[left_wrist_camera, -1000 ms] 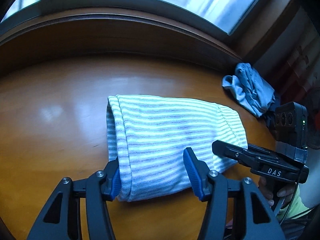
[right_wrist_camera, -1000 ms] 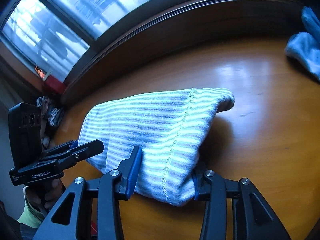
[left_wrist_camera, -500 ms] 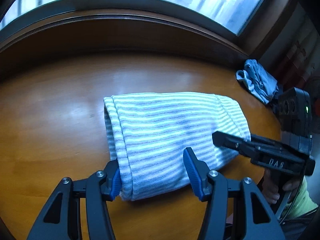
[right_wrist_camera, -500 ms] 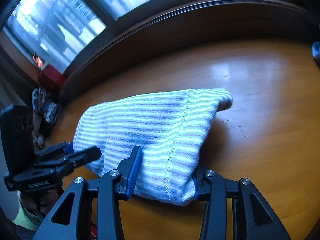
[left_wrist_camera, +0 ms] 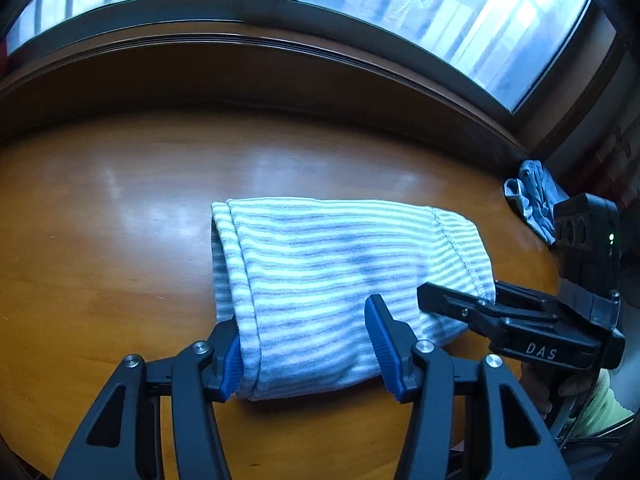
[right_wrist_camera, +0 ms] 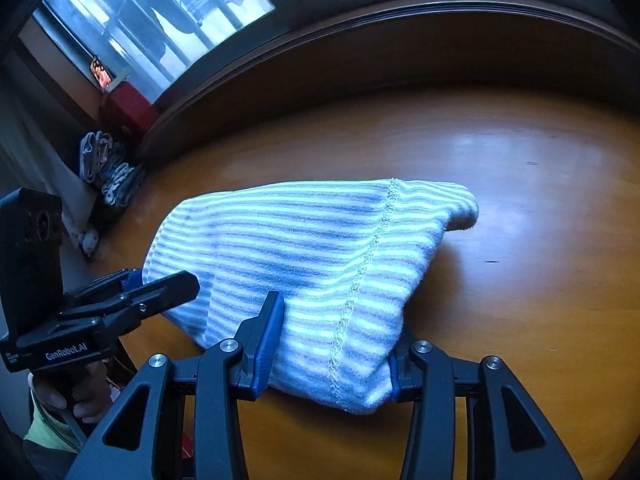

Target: Fold clothes

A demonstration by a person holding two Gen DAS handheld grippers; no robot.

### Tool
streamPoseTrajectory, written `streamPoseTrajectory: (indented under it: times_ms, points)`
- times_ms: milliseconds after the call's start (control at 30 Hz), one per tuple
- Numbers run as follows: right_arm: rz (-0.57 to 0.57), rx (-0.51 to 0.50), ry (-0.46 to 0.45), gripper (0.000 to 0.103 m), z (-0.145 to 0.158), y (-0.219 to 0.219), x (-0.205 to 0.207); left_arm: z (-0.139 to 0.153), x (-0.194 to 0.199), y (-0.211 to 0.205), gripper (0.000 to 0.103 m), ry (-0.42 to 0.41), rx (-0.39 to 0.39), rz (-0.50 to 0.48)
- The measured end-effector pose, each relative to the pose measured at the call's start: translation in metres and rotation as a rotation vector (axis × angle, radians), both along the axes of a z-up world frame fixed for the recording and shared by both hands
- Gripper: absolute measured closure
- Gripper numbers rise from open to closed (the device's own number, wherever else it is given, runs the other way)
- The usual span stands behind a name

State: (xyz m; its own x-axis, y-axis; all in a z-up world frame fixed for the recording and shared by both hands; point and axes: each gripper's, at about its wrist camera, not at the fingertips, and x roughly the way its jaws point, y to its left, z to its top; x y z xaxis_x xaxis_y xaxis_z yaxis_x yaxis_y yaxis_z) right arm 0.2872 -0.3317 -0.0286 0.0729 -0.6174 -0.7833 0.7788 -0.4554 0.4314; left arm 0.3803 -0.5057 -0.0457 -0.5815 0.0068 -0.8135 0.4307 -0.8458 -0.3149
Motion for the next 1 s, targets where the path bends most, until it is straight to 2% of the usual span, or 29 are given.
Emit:
streamPoseTrajectory:
  times_ms: [433,533,767,900,1000]
  points:
    - [-0.113,-0.011,0.015,0.058,0.000,-0.056,0.087,0.000,0.054,-0.097,0.052,-0.013,-0.015,-0.121]
    - [-0.108,0.000,0.016,0.058,0.000,-0.075,0.106,0.000,0.067,-0.116,0.052,-0.011,0.002,-0.106]
    - [-0.043,-0.002,0.000,0.058,0.000,-0.099,0.119,-0.001,0.081,-0.137,0.052,-0.022,0.002,-0.041]
    - [-0.010,-0.018,-0.002,0.057,-0.005,-0.114,0.125,-0.001,0.084,-0.140,0.052,-0.038,-0.035,-0.026]
    - [-0.011,-0.011,-0.001,0.057,-0.006,-0.133,0.131,0.000,0.096,-0.154,0.052,-0.027,-0.031,-0.015]
